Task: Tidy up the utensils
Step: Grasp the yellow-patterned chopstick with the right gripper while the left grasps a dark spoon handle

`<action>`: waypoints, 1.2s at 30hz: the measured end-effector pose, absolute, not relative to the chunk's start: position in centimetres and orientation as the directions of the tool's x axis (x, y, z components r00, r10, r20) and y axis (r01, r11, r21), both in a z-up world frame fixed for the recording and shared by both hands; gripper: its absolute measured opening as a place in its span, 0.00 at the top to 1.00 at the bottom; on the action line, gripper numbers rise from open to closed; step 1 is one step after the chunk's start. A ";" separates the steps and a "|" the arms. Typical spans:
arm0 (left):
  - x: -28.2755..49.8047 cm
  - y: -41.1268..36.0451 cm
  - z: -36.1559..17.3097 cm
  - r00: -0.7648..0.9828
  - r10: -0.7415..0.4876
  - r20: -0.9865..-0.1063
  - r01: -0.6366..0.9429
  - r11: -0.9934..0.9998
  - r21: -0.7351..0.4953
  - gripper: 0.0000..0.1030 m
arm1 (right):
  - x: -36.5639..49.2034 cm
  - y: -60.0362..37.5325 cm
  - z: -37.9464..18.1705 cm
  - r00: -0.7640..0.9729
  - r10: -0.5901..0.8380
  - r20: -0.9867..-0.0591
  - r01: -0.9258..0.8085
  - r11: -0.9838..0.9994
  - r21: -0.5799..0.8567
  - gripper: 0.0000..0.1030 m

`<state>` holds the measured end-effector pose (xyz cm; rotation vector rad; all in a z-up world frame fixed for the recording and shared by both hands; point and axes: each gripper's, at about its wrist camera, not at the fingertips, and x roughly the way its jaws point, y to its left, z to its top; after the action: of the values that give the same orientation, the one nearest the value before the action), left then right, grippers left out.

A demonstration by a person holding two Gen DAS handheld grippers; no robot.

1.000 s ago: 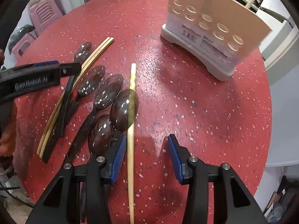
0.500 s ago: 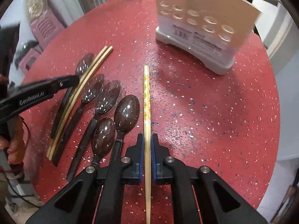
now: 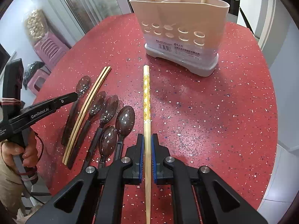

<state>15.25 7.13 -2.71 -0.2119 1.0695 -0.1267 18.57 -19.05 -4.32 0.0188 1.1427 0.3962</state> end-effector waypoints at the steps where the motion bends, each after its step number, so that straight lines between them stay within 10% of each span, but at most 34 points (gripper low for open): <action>1: 15.4 7.1 -2.7 0.478 -0.191 -0.858 -0.004 0.976 -0.219 0.72 | 18.6 -19.3 -4.2 0.353 0.319 -0.880 -0.296 0.930 0.218 0.92; 7: 15.0 8.1 -2.1 0.492 -0.045 -0.870 -0.064 0.994 -0.087 0.69 | 18.1 -18.7 -4.1 0.353 0.341 -0.871 -0.301 0.923 0.240 0.92; 8: 14.9 8.3 -2.1 0.517 -0.098 -0.850 -0.045 0.989 -0.142 0.57 | 18.0 -18.7 -4.1 0.353 0.347 -0.869 -0.304 0.921 0.244 0.92; 9: 14.7 8.5 -2.0 0.518 -0.087 -0.851 -0.053 0.990 -0.134 0.00 | 18.0 -19.1 -4.0 0.353 0.352 -0.867 -0.306 0.919 0.248 0.92; 21: 17.6 7.3 -5.9 0.448 0.006 -0.894 -0.054 0.998 -0.020 0.02 | 17.4 -19.8 -4.0 0.360 0.397 -0.844 -0.308 0.905 0.294 0.92; 27: 18.5 6.8 -7.5 0.420 -0.025 -0.907 -0.037 0.998 -0.044 0.19 | 17.4 -20.5 -3.8 0.365 0.405 -0.838 -0.303 0.903 0.305 0.92; 30: 18.6 6.6 -7.5 0.428 -0.054 -0.902 0.012 0.998 -0.054 0.62 | 17.4 -20.7 -3.7 0.370 0.408 -0.835 -0.301 0.903 0.308 0.92; 36: 17.6 5.5 -7.3 0.473 -0.128 -0.871 0.044 0.992 -0.122 0.64 | 17.2 -21.1 -3.0 0.407 0.393 -0.825 -0.282 0.913 0.296 0.92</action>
<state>17.61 5.47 -7.31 -0.0870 1.0729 -0.1052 17.19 -21.12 -2.97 0.1159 1.0705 0.4264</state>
